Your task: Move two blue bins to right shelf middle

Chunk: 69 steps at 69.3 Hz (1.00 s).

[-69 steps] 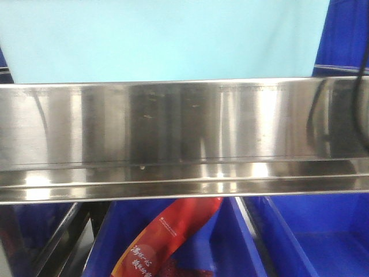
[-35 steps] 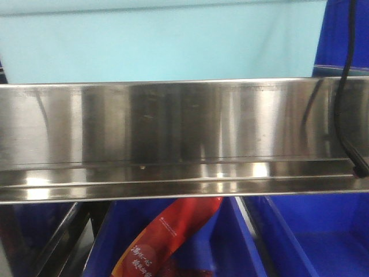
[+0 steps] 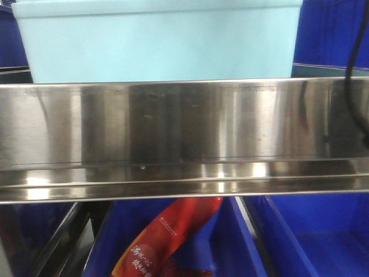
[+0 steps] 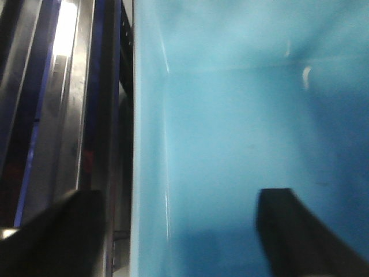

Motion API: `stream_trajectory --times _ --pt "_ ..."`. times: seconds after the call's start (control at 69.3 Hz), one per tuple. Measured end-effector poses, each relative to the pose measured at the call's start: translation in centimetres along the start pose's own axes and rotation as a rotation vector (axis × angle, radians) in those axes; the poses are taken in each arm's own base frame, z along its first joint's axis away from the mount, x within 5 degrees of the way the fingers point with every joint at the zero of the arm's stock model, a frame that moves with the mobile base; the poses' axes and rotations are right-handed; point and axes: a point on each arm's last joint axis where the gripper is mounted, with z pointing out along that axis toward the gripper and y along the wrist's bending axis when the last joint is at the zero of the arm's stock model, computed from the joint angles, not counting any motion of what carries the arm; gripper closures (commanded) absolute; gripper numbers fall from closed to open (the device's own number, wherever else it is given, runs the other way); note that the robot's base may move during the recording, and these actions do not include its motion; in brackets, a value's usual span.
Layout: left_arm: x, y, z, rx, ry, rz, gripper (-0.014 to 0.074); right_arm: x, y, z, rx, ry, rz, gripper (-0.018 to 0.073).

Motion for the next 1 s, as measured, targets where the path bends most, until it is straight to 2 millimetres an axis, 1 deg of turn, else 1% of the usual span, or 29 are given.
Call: stream_trajectory --times 0.072,0.087,0.115,0.159,0.202,0.289,0.361,0.462,0.476,0.505,0.52,0.577,0.635,0.693,0.736,0.837,0.866,0.953,0.996 --pt "-0.1 0.3 -1.0 0.009 -0.019 -0.01 0.0514 -0.2 -0.5 -1.2 -0.01 -0.026 0.011 0.0417" --pt "-0.1 0.4 -1.2 0.01 -0.021 -0.011 0.0559 -0.2 -0.6 -1.5 -0.013 -0.032 0.013 0.0451" --pt "-0.1 0.5 -1.5 0.015 -0.028 -0.015 0.0619 -0.3 -0.7 -1.8 -0.016 -0.039 0.014 0.0534" --pt "-0.1 0.6 -1.8 0.016 -0.029 -0.018 0.0708 -0.3 -0.9 -2.3 -0.019 -0.047 0.019 0.063" --pt "0.0 0.7 -2.0 0.02 -0.024 -0.02 0.0707 -0.3 -1.1 -2.7 -0.022 -0.054 0.023 0.0721" --pt "0.3 0.5 -2.1 0.039 0.003 -0.001 0.0707 -0.2 -1.2 -3.0 -0.026 -0.052 0.026 0.0722" --pt "0.9 0.3 -1.9 0.069 0.017 0.019 0.0707 0.2 -1.3 -2.9 -0.031 -0.049 0.015 0.0722" --pt "2.3 0.0 -1.5 0.143 -0.007 0.017 0.0707 1.4 -1.5 -2.8 -0.069 -0.083 -0.005 0.0722" --pt "2.8 0.0 -1.3 0.152 -0.006 0.017 0.0707 1.6 -1.5 -2.8 -0.079 -0.092 -0.009 0.0722" --pt "3.3 -0.1 -1.3 0.182 -0.024 0.009 0.0707 1.9 -1.7 -3.1 -0.105 -0.125 -0.011 0.0722" --pt "3.5 0.0 -1.6 0.198 -0.041 0.002 0.0707 2.3 -1.7 -2.9 -0.111 -0.127 -0.018 0.0722" --pt "5.0 0.2 -1.8 0.263 -0.112 -0.012 0.0707 3.5 -2.2 -3.7 -0.174 -0.205 -0.028 0.0722" --pt "6.1 0.5 -2.4 0.31 -0.191 -0.024 0.0707 4.9 -2.6 -3.8 -0.214 -0.25 -0.043 0.0722" --pt "7.7 1.0 -2.6 0.336 -0.225 -0.027 0.0707 6.1 -3.0 -4.3 -0.268 -0.314 -0.052 0.0722" --pt "9.1 1.5 -3.0 0.354 -0.255 -0.031 0.0707 7.6 -3.3 -4.1 -0.299 -0.336 -0.065 0.0722" --pt "12.2 2.4 -3.3 0.383 -0.304 -0.031 0.0707 10.1 -3.9 -4.2 -0.373 -0.406 -0.08 0.0722" --pt "12.9 2.8 -3.7 0.394 -0.33 -0.035 0.0707 11.1 -4.1 -3.9 -0.386 -0.41 -0.086 0.0722" --pt "15.1 3.5 -4.2 0.423 -0.388 -0.04 0.0707 12.9 -4.5 -4.1 -0.436 -0.466 -0.104 0.0722" --pt "16.2 4.1 -4.8 0.437 -0.433 -0.039 0.0707 14.2 -4.8 -4.0 -0.458 -0.487 -0.118 0.0722"
